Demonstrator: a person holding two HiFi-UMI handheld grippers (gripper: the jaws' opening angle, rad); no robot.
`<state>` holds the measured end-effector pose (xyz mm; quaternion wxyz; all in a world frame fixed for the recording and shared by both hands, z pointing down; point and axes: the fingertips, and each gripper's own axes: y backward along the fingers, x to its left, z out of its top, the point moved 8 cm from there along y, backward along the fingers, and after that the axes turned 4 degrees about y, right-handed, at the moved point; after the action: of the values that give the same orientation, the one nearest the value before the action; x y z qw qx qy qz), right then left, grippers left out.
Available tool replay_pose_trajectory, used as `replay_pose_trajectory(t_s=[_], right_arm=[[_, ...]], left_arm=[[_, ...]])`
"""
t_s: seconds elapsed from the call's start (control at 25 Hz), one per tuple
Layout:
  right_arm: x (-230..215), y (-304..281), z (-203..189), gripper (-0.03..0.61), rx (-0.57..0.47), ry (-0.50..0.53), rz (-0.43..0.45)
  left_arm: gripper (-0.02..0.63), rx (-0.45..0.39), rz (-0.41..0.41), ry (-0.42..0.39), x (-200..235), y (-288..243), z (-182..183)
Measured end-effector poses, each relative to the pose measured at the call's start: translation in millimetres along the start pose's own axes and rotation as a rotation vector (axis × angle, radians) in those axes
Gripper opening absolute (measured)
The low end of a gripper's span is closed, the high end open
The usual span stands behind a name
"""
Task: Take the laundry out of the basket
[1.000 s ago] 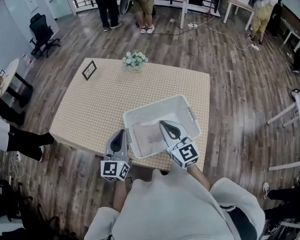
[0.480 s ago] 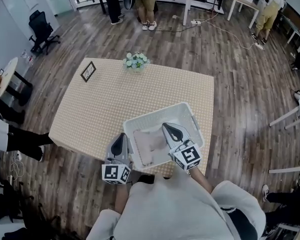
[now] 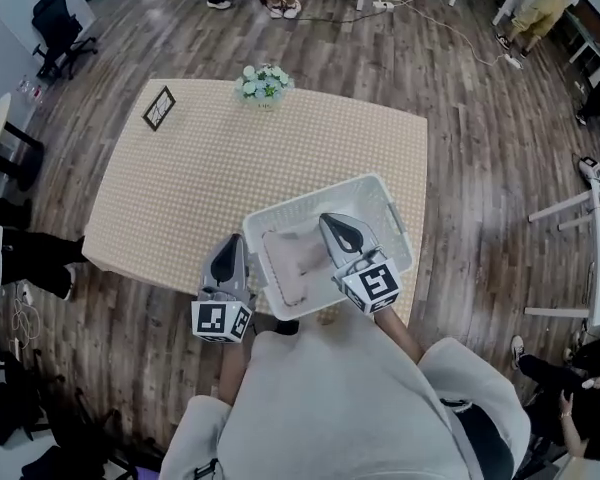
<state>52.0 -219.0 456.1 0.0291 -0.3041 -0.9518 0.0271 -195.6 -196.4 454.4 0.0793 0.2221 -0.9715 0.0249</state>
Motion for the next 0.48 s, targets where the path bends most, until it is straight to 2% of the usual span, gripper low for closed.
replay_pose_trajectory(t_s=[0.48], right_arm=[[-0.9,-28.1,-29.3,-0.002,0.102,-0.056,0.033]], left_arm=[[0.011,0.111,0.028,0.067,23.1,-3.2,-35.7]])
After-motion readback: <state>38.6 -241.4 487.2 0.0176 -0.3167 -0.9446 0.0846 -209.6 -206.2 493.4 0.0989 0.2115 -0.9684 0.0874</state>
